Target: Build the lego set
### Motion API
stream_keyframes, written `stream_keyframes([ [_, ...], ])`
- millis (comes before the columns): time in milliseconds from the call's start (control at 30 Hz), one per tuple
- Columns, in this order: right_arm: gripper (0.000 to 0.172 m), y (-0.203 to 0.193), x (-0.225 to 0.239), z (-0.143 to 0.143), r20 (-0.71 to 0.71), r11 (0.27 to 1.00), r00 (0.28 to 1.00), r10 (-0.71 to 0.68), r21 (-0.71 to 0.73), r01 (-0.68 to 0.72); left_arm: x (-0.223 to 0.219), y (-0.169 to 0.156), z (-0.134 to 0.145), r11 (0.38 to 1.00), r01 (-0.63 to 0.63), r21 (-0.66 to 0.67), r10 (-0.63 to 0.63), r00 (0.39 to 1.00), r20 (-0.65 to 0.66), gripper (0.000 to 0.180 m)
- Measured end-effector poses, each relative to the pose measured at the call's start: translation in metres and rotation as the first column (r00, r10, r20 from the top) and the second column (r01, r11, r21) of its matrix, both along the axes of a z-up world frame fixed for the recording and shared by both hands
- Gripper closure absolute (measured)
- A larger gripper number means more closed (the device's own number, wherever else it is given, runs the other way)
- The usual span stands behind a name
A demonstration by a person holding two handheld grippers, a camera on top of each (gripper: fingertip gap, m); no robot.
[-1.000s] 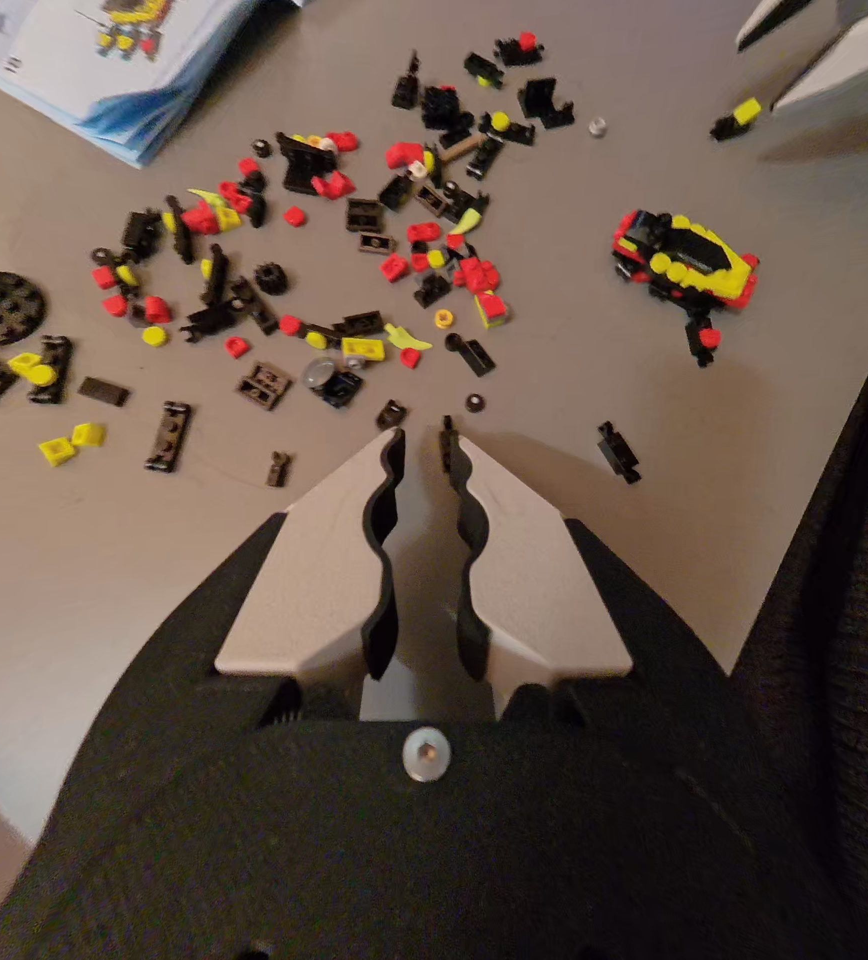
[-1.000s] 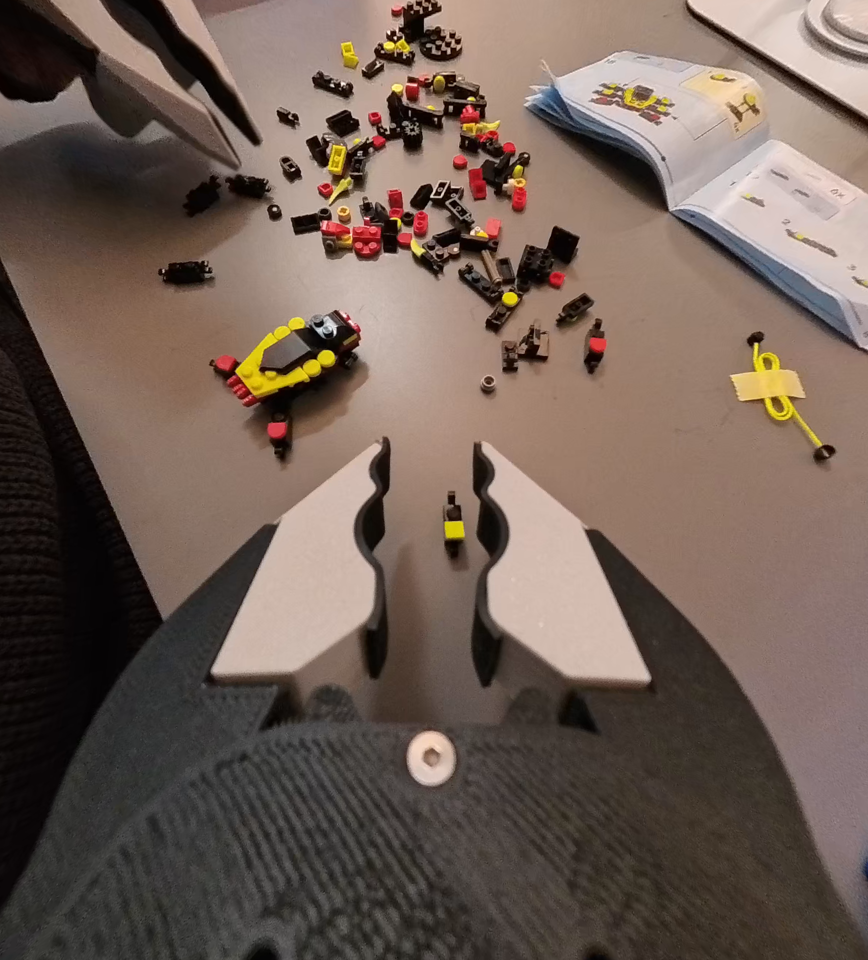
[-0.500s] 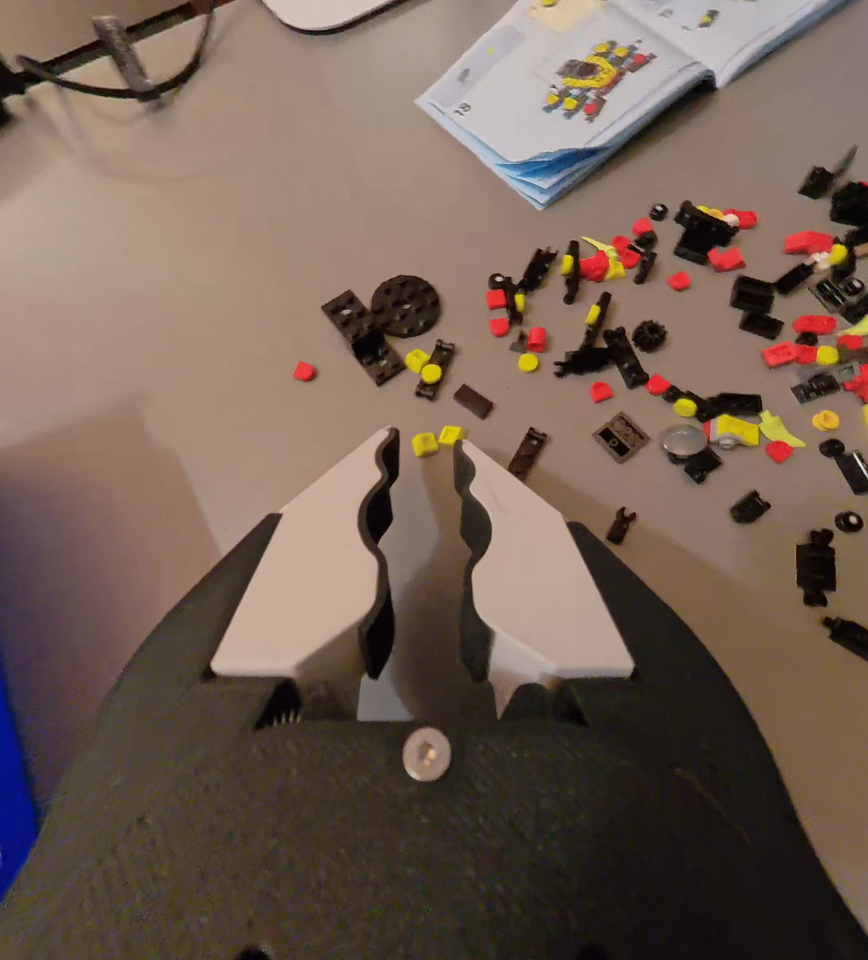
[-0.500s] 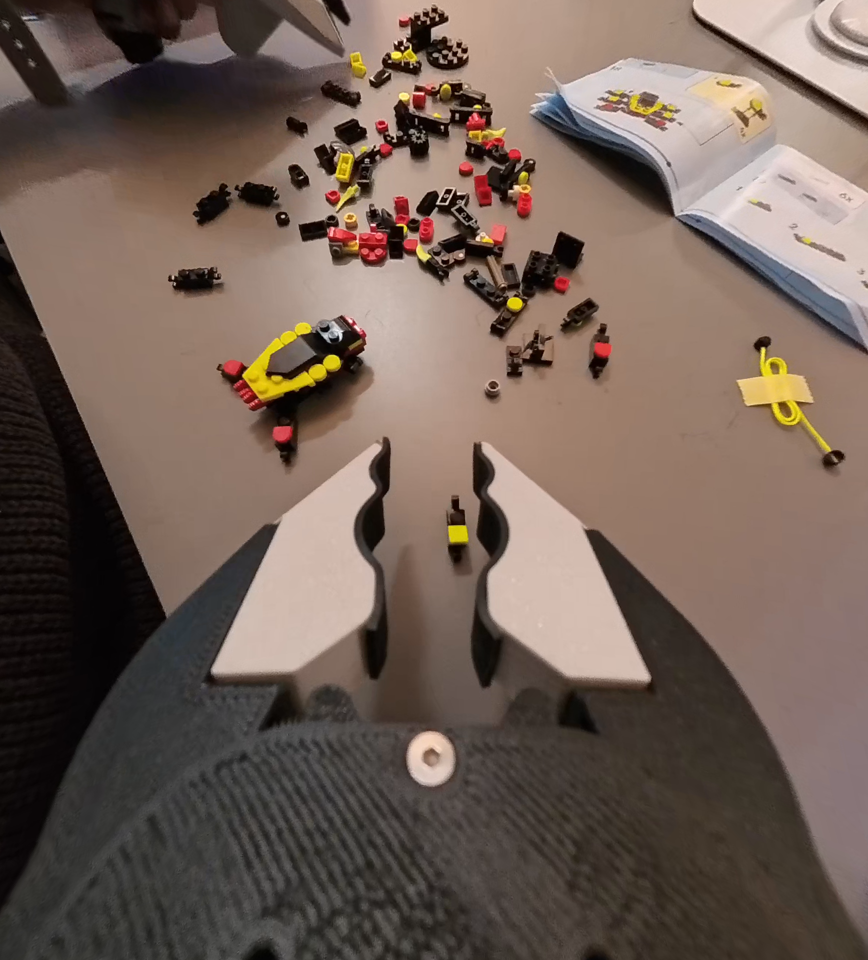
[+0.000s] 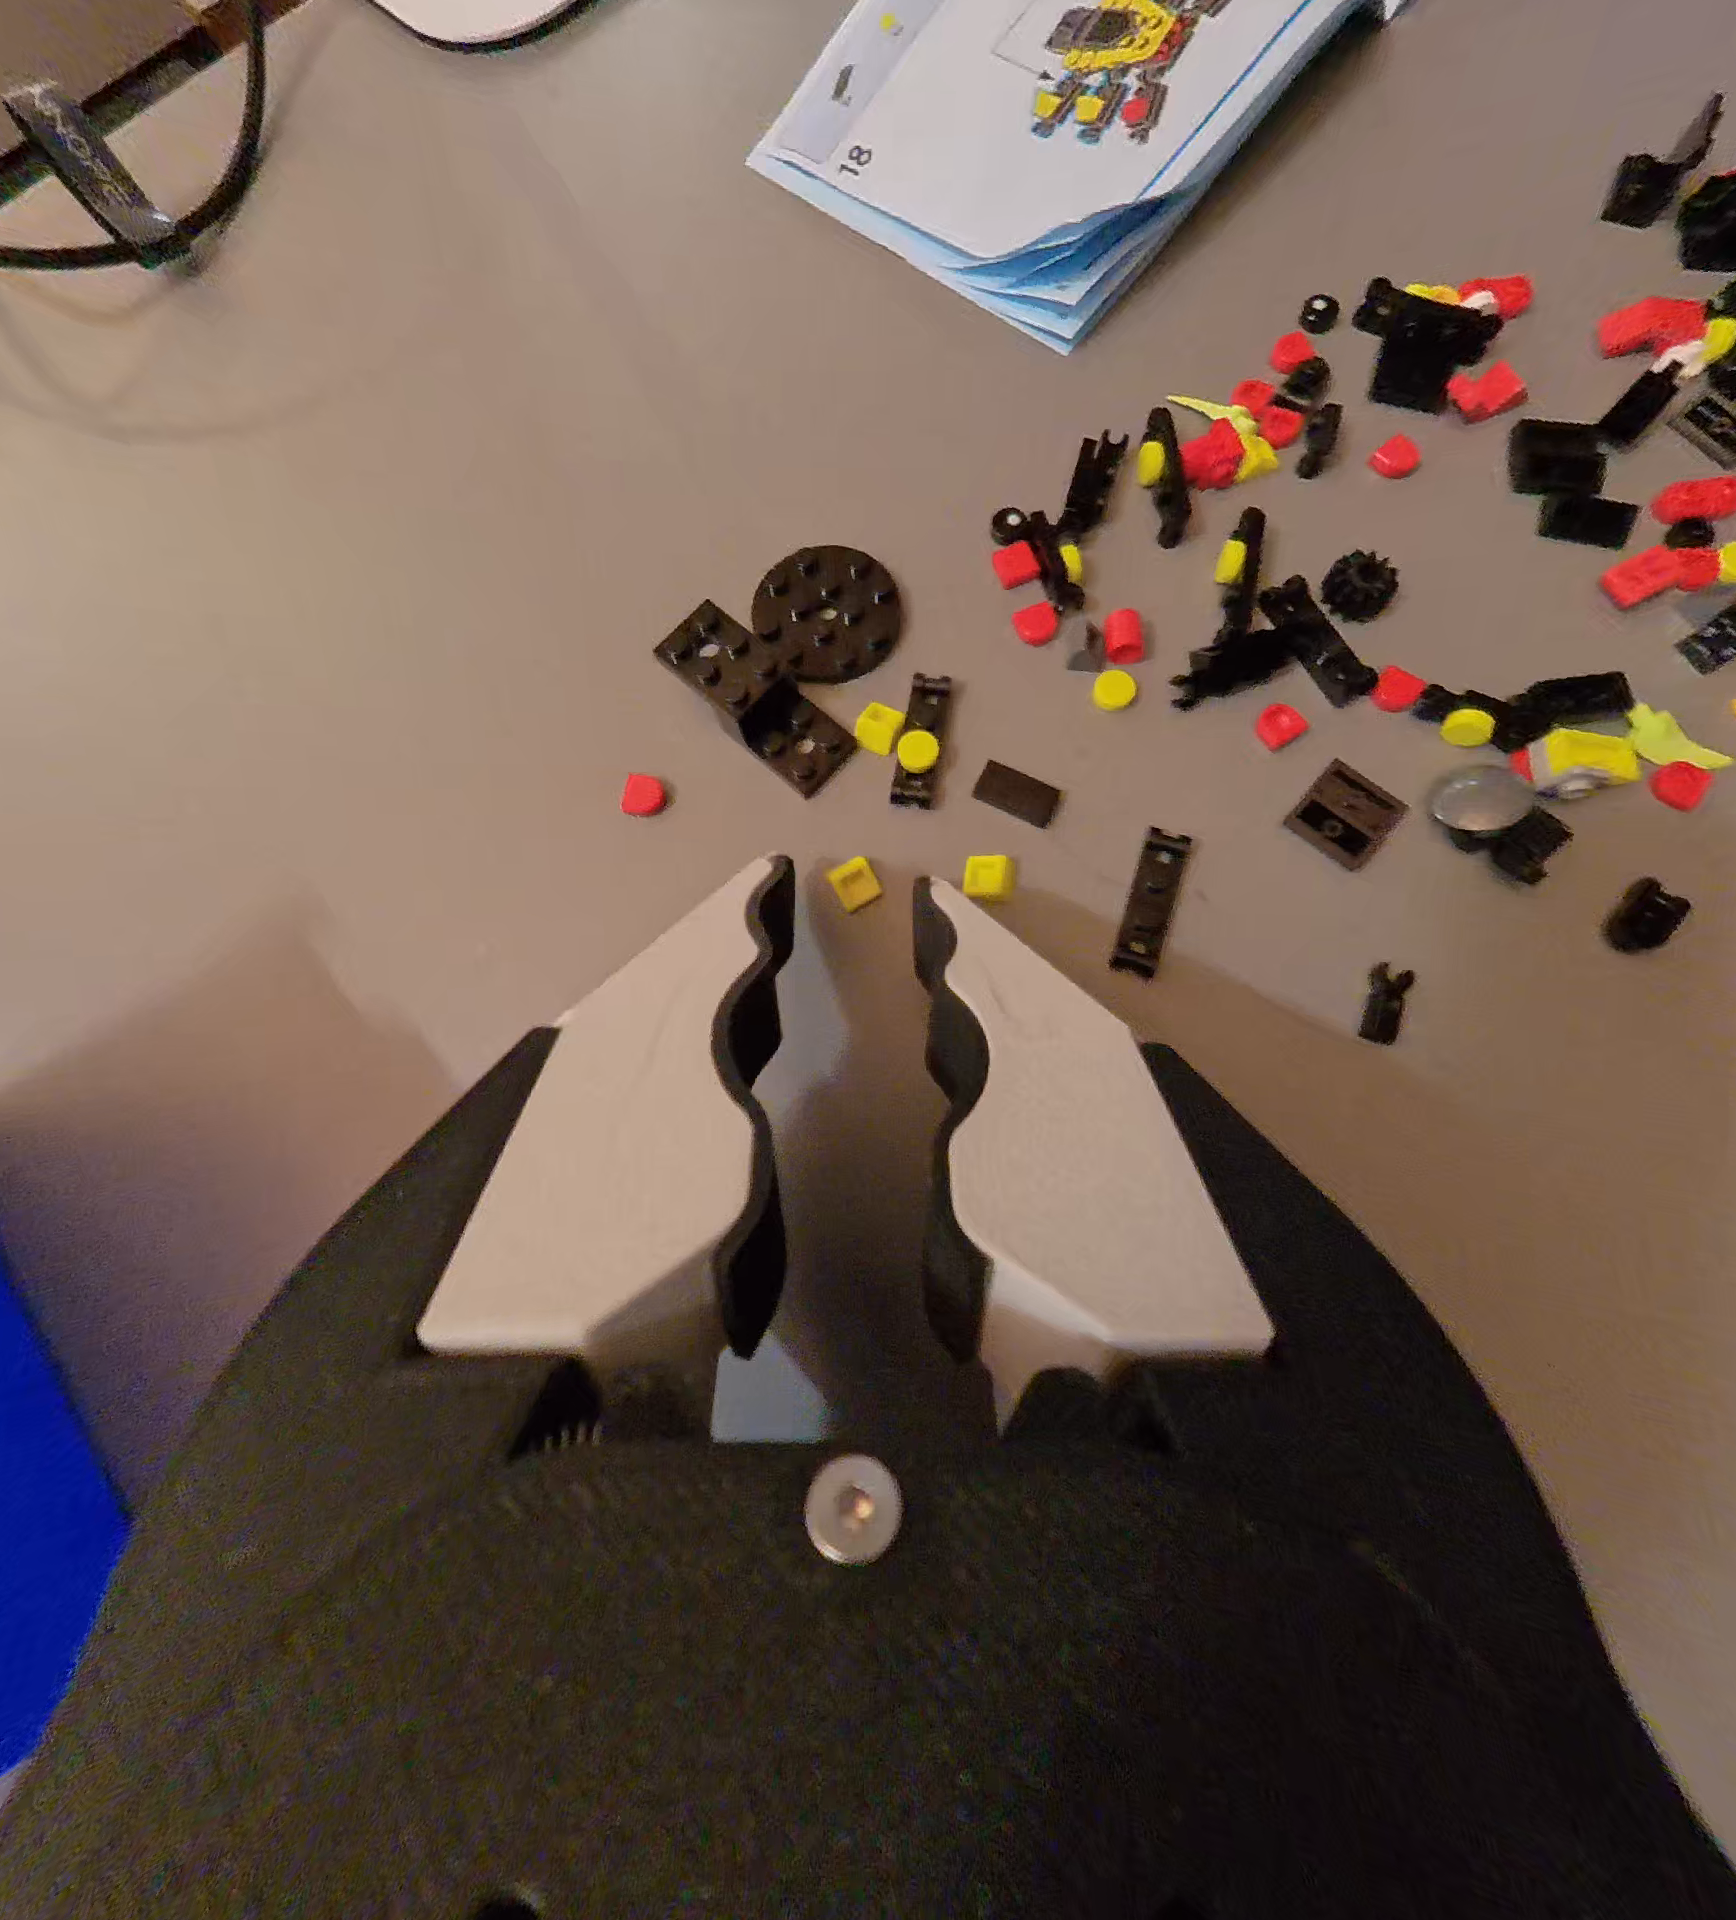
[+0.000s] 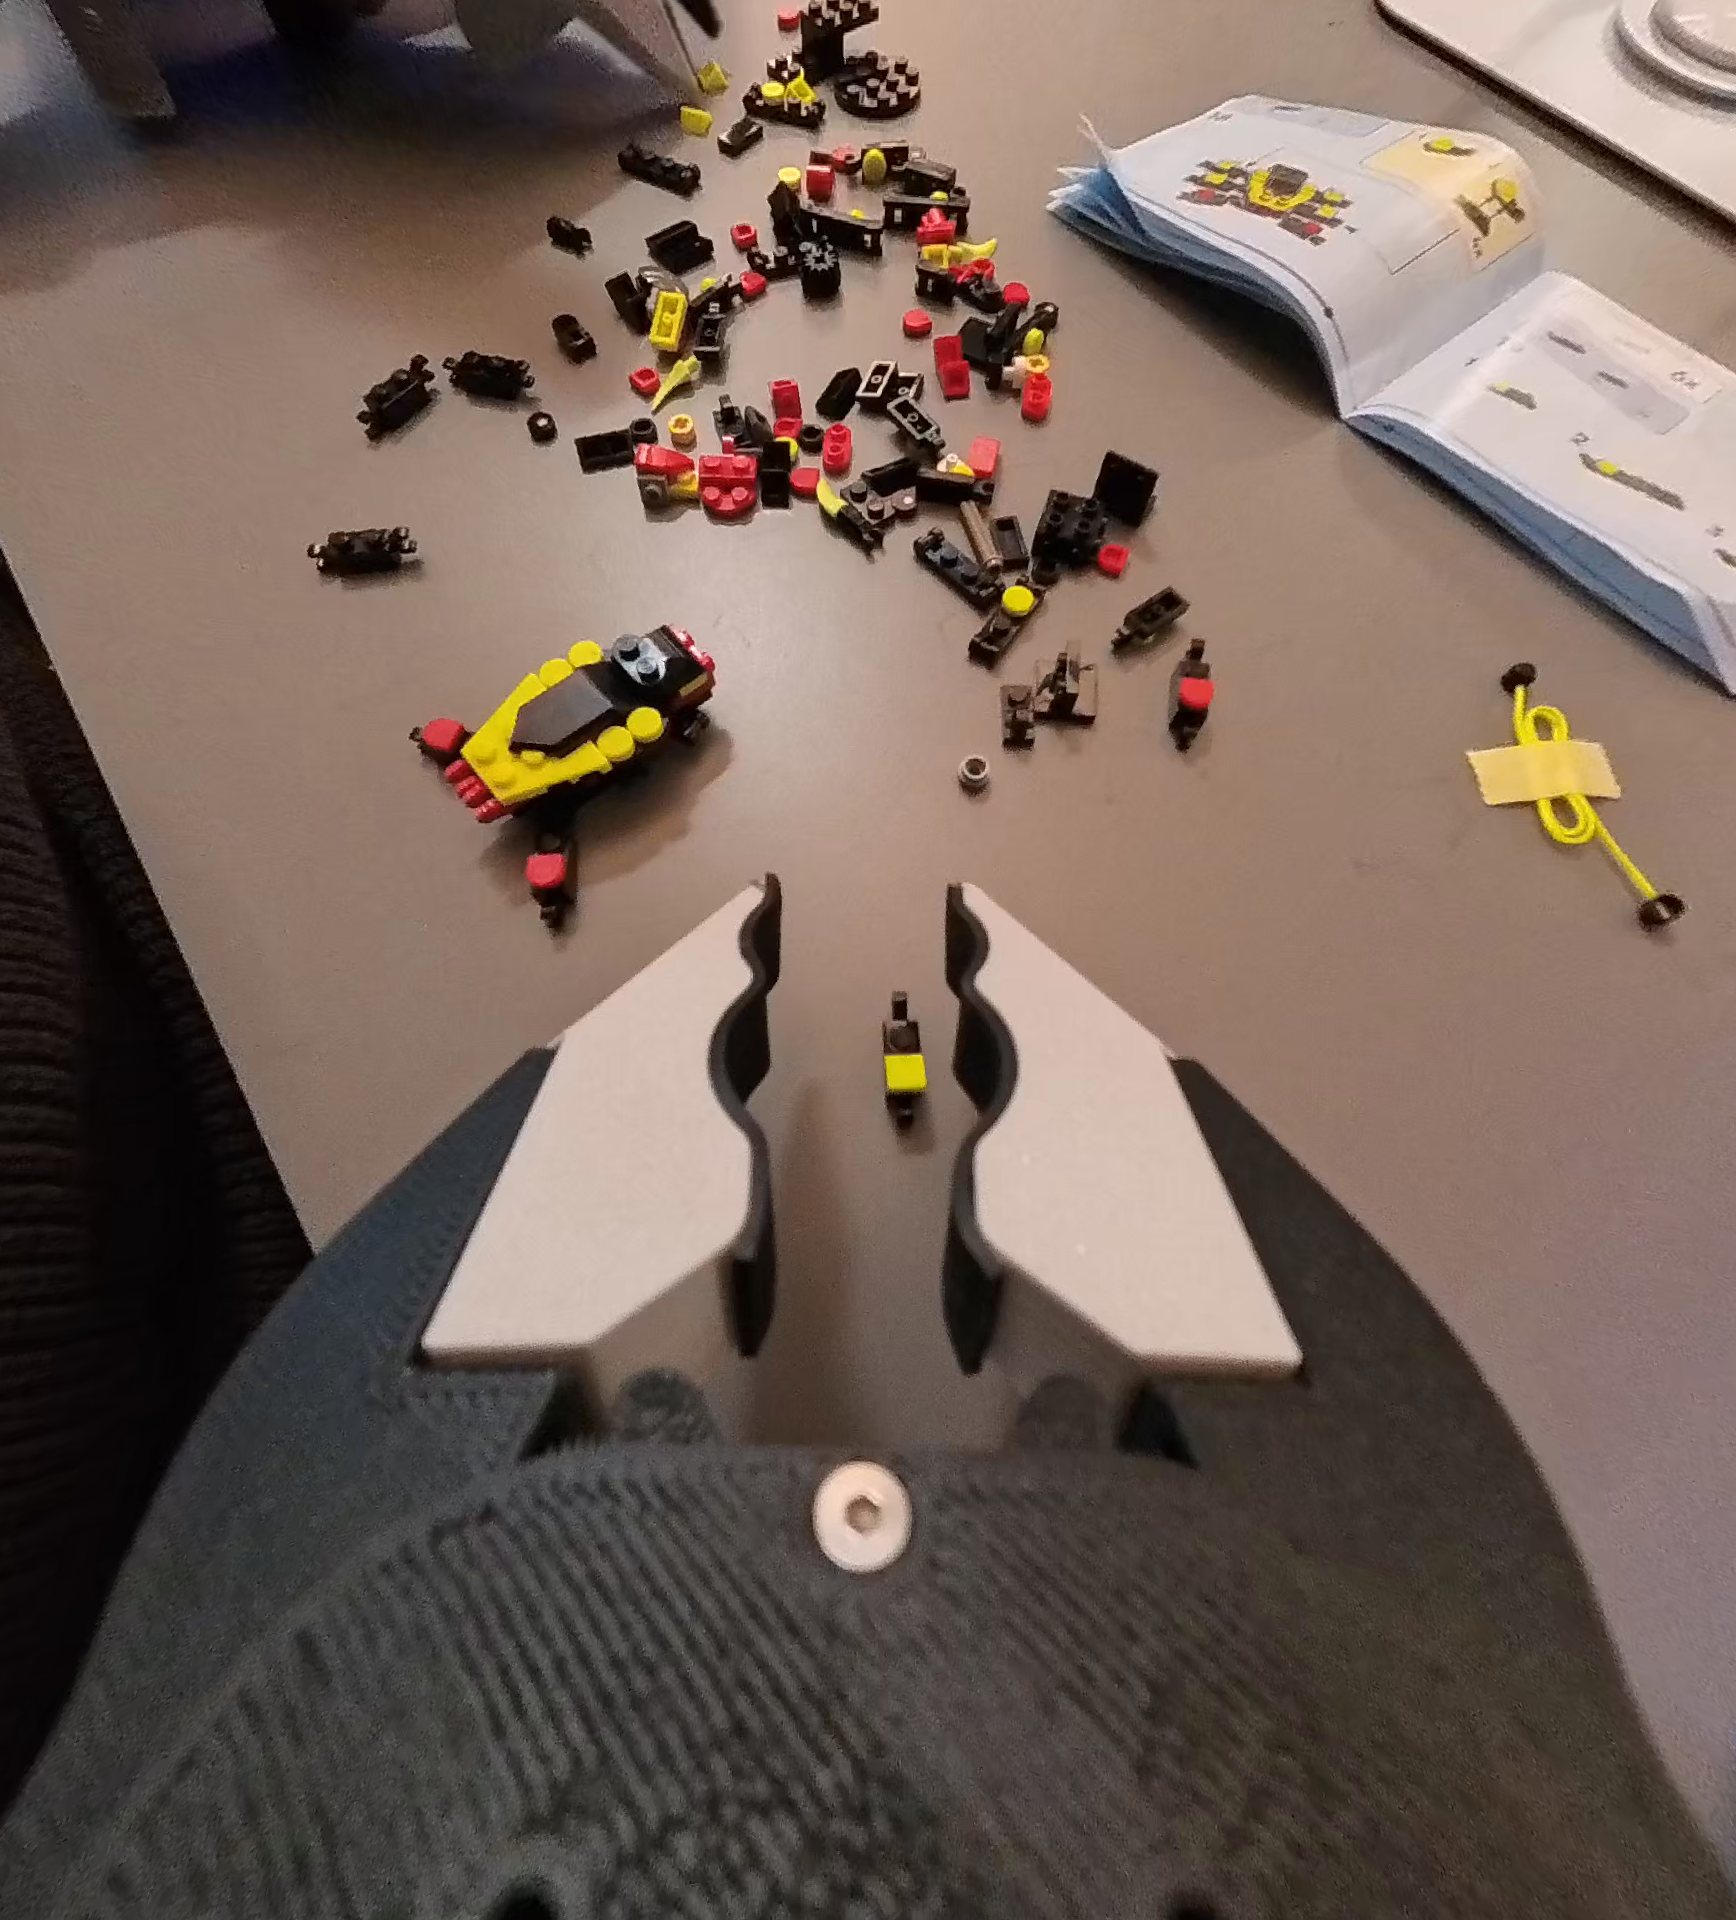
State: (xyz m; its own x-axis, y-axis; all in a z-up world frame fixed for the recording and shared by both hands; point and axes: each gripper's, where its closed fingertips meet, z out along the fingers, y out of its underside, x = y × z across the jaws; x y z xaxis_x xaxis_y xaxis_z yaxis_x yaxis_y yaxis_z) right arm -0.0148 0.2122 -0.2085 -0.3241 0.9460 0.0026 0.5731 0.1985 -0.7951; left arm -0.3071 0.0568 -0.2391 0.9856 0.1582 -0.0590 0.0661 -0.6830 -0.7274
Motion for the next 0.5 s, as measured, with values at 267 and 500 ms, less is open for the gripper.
stream_keyframes([
  [267, 0.142, 0.0, -0.001, 0.0, -0.003, 1.0, 1.0, -0.006, 0.018, 0.006, 0.003, 0.001, -0.003, 0.999, -0.017, -0.045, 0.021, 0.997, 0.077, 0.18],
  [500, 0.143, -0.008, -0.007, 0.011, -0.048, 1.0, 0.999, -0.012, -0.028, 0.011, 0.036, 0.014, 0.053, 0.986, 0.004, 0.164, -0.035, 0.982, 0.185, 0.18],
])
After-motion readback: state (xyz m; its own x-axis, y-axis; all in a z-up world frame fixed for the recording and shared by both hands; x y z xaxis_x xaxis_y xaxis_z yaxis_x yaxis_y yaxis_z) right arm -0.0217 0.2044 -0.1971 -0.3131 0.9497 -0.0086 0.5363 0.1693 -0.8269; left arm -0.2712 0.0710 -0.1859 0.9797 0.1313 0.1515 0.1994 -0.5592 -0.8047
